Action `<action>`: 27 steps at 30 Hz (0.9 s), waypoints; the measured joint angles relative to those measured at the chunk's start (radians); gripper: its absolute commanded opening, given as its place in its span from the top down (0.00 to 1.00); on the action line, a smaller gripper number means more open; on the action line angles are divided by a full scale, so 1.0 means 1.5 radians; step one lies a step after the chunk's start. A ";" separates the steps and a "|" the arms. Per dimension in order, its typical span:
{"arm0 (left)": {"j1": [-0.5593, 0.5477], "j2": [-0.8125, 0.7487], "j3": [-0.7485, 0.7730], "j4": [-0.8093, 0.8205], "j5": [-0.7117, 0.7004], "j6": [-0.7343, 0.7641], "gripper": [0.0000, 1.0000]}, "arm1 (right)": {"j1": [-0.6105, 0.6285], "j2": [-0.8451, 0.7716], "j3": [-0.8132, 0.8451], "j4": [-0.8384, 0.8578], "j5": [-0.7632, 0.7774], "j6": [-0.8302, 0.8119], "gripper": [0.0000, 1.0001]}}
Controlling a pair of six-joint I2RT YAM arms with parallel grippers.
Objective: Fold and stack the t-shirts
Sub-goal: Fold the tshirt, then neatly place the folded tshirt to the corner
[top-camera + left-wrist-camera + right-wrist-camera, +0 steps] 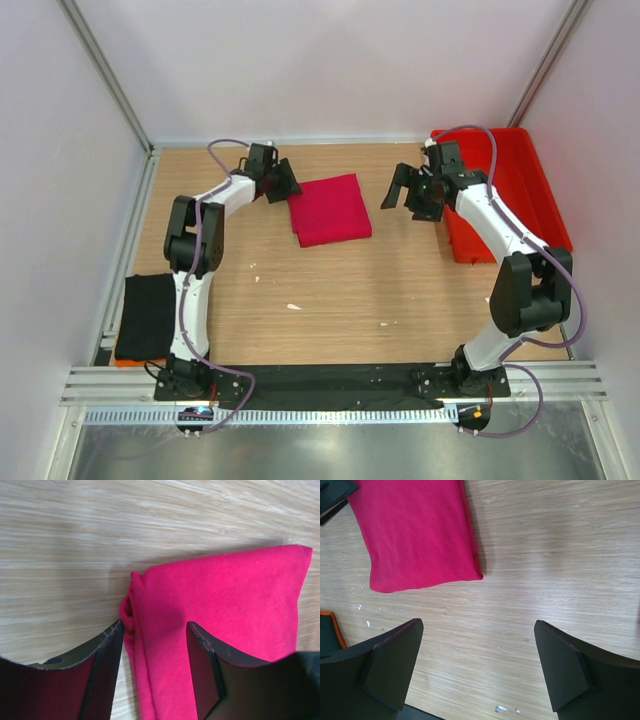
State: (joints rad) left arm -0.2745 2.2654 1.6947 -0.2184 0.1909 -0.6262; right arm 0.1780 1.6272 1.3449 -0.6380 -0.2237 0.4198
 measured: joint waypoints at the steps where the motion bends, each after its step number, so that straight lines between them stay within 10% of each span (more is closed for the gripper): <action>1: -0.002 0.003 0.002 0.004 -0.002 -0.002 0.49 | 0.000 0.000 -0.003 0.003 -0.003 0.000 0.00; 8: -0.008 0.028 0.013 0.030 -0.003 -0.034 1.00 | 0.000 -0.002 -0.013 0.012 -0.016 0.000 0.00; 27: -0.010 -0.182 -0.192 -0.049 -0.084 -0.205 1.00 | 0.079 -0.079 -0.092 0.013 -0.041 0.033 0.00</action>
State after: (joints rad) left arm -0.2890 1.9926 1.4067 -0.2913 0.0647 -0.9337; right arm 0.2962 1.5089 1.2076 -0.6182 -0.2848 0.4694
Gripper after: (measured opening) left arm 0.027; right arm 0.996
